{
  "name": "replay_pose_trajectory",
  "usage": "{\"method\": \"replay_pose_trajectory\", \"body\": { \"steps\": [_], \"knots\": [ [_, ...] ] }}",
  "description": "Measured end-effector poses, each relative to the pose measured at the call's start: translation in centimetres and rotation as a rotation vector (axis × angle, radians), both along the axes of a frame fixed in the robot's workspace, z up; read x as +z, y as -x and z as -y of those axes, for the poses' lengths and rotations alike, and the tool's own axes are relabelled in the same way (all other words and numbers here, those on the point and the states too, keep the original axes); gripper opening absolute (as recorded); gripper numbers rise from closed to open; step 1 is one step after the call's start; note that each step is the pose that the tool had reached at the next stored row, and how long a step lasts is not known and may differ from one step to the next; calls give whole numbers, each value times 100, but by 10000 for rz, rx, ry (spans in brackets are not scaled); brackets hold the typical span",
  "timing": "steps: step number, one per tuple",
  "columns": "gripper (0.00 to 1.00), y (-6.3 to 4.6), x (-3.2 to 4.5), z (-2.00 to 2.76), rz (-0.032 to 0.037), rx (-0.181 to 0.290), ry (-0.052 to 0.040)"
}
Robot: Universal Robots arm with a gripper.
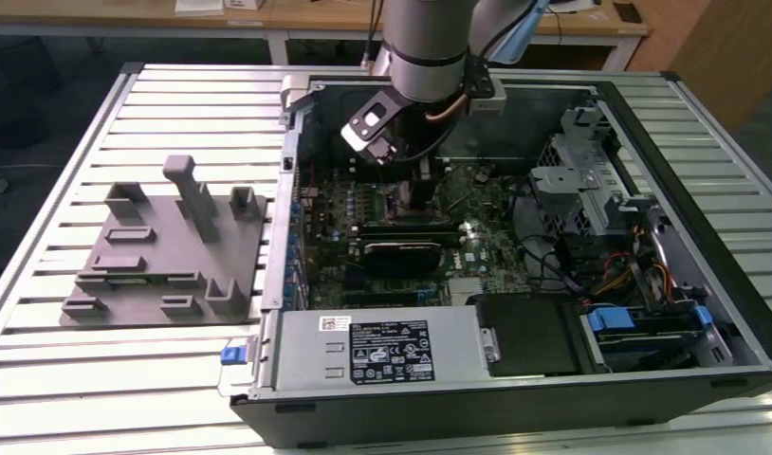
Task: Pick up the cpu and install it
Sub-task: 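Place the cpu into insertion slot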
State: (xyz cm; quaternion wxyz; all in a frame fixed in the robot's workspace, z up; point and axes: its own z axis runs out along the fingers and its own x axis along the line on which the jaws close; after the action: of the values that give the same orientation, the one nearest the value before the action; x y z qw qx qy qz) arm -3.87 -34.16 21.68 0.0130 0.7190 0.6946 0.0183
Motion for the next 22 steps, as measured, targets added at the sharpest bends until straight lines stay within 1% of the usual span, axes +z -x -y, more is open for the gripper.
{"method": "replay_pose_trajectory", "body": {
  "steps": [3,5,12,19,22],
  "knots": [
    [54,0,-32,0,0,-29,57],
    [54,0,-49,-1,-1,-47,71],
    [54,0,-108,-9,-22,-72,71],
    [54,1,-173,-20,-69,-77,71],
    [54,1,-198,-25,-72,-72,72]
  ]
}}
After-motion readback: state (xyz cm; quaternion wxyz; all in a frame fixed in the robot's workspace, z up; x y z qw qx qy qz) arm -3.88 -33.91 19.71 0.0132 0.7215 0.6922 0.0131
